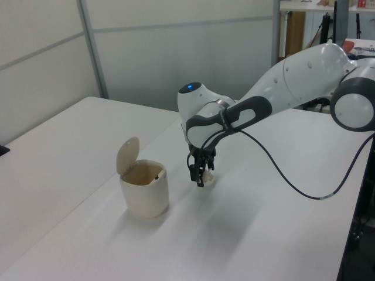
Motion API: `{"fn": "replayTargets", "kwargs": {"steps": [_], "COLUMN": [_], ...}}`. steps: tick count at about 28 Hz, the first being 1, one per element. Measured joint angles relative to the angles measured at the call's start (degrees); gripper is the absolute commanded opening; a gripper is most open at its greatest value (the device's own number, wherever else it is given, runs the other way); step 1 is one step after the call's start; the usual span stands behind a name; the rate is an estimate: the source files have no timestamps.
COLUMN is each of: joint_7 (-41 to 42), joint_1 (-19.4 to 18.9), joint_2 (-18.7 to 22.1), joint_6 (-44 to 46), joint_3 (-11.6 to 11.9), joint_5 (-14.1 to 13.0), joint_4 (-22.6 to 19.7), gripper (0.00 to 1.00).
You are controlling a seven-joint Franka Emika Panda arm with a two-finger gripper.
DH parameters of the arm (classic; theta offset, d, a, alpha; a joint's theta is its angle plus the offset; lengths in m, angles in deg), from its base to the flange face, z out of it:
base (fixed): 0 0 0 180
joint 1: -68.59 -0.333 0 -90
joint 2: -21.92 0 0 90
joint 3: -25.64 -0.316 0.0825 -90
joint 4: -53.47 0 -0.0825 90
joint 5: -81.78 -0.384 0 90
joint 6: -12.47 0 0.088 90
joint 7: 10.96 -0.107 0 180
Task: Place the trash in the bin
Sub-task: 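Close the gripper on the paper ball, then lift the paper ball and carry it over the cream bin's opening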
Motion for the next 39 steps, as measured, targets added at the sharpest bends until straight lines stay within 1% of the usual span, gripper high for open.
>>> {"fn": "replayTargets", "kwargs": {"steps": [1, 2, 3, 7, 13, 19, 23, 26, 29, 33, 39], "joint_7": [-0.01, -0.01, -0.02, -0.08, -0.17, -0.19, -0.23, -0.23, -0.31, -0.45, -0.69], "joint_1": [0.00, 0.00, 0.00, 0.02, 0.07, 0.22, -0.09, -0.82, -2.11, -3.25, -3.58], "joint_2": [-0.13, -0.22, -0.28, -0.29, 0.02, 3.13, 5.56, 7.07, 7.66, 7.72, 7.56], "joint_6": [-0.16, -0.24, -0.29, -0.31, -0.31, -0.32, -0.32, -0.32, -0.85, -4.42, -12.22], "joint_3": [0.00, 0.00, 0.00, 0.00, 0.00, -0.01, -0.43, -1.15, -1.48, -2.39, -3.52], "joint_5": [0.00, 0.00, 0.00, 0.00, 0.01, -0.11, -1.14, -1.74, -1.84, -2.18, -4.53], "joint_4": [0.00, 0.00, 0.00, 0.11, 0.93, 1.73, 1.84, 2.14, 2.59, 2.92, 2.91], "gripper": [0.36, 0.27, 0.25, 0.21, 0.21, 0.23, 0.24, 0.24, 0.24, 0.24, 0.24]}}
